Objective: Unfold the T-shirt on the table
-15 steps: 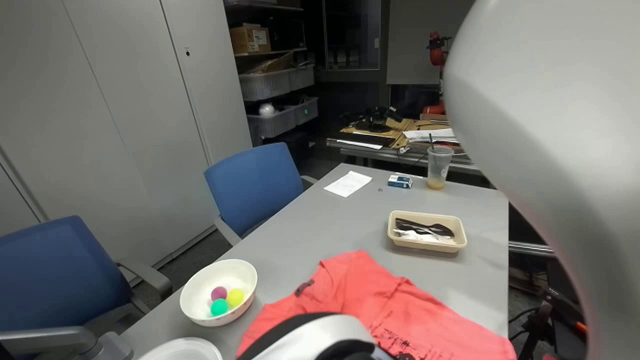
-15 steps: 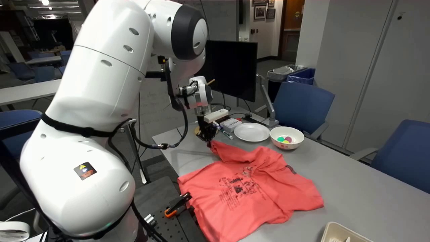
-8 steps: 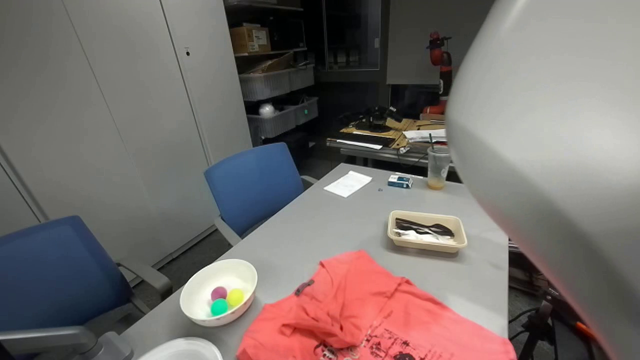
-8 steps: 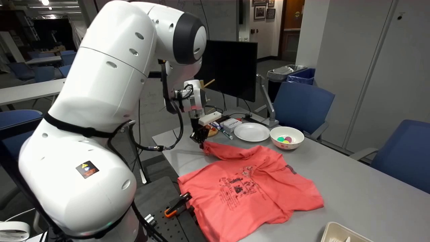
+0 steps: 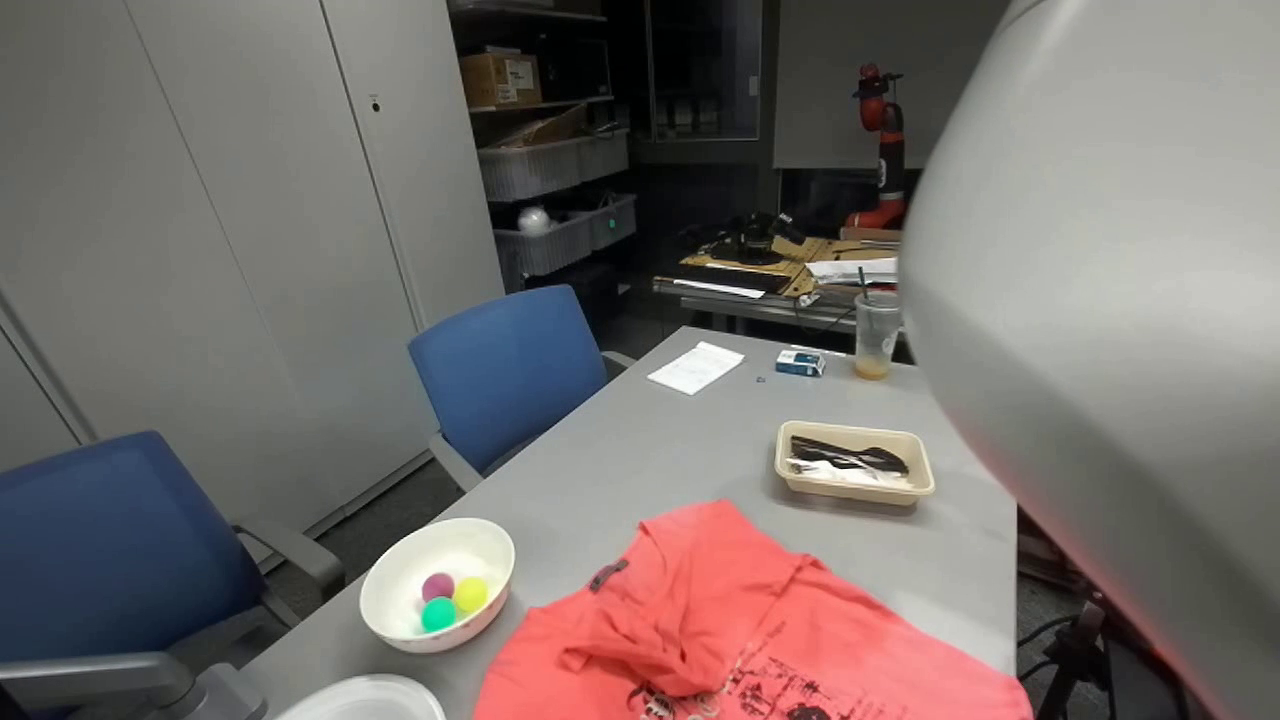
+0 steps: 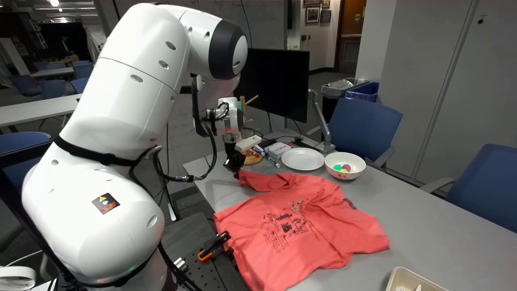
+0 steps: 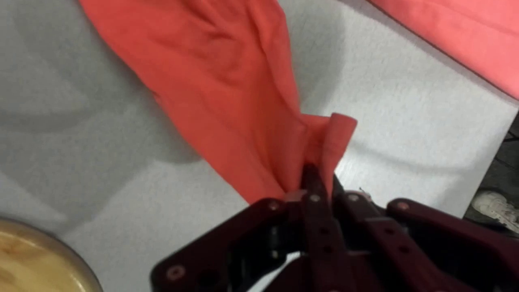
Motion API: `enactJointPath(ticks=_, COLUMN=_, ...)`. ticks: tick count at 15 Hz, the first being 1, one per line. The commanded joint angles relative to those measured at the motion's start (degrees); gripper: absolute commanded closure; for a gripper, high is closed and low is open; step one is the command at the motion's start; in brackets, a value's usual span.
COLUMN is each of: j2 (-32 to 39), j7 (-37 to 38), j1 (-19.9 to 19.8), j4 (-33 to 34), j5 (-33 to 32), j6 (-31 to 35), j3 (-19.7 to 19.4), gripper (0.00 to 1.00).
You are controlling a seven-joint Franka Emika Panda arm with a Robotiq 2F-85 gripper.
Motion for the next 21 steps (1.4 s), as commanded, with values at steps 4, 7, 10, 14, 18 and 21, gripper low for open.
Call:
enactJointPath(ticks=4, j2=0.3, j7=-1.6, j1=1.5, j4=2.3, j5=1.7, j6=-4.8, j3=-1.1, gripper=0.59)
enactJointPath(ticks=7, j2=0.6, j7=-1.0, j1=2.3, j4=3.7, j5=1.5, j6=-10.6, j3=-2.0, gripper=0.37)
enactJointPath(ticks=10, j2=0.7, j7=-1.0, j1=2.4, j4=4.4, j5=1.6, j6=-15.1, j3=-2.2, gripper=0.15)
enactJointPath(ticks=14, j2=0.1, j7=-0.7, j1=2.8, j4=4.7, j5=-0.3, j6=-18.4, j3=-3.2, gripper=0.00)
enactJointPath(ticks=18, j2=0.0, j7=1.1, j1=5.3, j4=6.9, j5=-5.2, j6=-27.9, j3=-6.3, gripper=0.00)
enactJointPath(ticks=21, j2=0.2, j7=0.8, j1=3.2, j4=5.0, j5=-5.0, j6=-25.2, j3=-4.9, gripper=0.00)
